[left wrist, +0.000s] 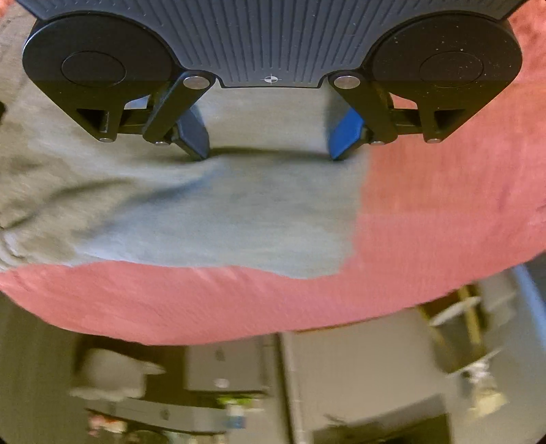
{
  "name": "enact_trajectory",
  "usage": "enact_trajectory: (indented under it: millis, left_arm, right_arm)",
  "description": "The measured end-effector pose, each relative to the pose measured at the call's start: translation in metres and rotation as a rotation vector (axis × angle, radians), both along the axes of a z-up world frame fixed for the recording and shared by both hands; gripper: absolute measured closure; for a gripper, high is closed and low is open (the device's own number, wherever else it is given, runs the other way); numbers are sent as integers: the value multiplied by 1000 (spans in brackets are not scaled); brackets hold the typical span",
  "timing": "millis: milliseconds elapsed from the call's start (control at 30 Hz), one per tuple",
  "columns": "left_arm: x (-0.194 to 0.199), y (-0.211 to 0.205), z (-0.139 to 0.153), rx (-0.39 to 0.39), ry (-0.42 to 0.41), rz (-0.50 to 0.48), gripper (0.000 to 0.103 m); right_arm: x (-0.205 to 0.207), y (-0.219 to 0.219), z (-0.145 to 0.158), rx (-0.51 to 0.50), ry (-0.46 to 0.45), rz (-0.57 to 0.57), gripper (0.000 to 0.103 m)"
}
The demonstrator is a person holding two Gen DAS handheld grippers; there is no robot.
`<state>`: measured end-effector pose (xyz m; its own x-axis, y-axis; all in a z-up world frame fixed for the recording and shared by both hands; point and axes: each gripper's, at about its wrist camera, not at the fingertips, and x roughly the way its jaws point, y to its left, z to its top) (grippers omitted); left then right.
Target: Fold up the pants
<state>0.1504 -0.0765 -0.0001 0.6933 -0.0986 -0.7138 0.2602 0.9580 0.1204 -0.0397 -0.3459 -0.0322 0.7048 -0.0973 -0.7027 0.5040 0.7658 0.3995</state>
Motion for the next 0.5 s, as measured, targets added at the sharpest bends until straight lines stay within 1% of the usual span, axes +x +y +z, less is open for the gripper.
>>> enact_trajectory:
  millis: [33, 67, 167, 267, 333, 367, 433, 467, 500]
  left_arm:
    - [-2, 4, 5, 13, -8, 25, 22]
    - [-5, 7, 12, 2, -20, 15, 22]
    - [-11, -4, 31, -69, -40, -82, 19]
    - [-8, -31, 39, -69, -50, -146, 17]
    - [2, -52, 32, -26, -51, -165, 17]
    - [9, -62, 24, 17, -42, -164, 19]
    - [26, -74, 9, 122, -38, -127, 18]
    - [32, -76, 2, 146, -40, -109, 15]
    - [38, -74, -3, 144, -44, -91, 12]
  right_arm:
    - [0, -1, 0, 3, -1, 0, 5]
    - [0, -1, 0, 5, -2, -1, 5]
    - [1, 0, -1, 1, -3, -8, 5]
    - [1, 3, -1, -4, -4, -12, 5]
    - [0, 2, -1, 4, -8, -12, 5]
    - [-1, 1, -1, 7, -11, -12, 5]
    - [-2, 1, -2, 8, -18, -16, 5]
    - [-2, 2, -3, 2, -21, -17, 5]
    - [-1, 3, -3, -5, -22, -16, 5]
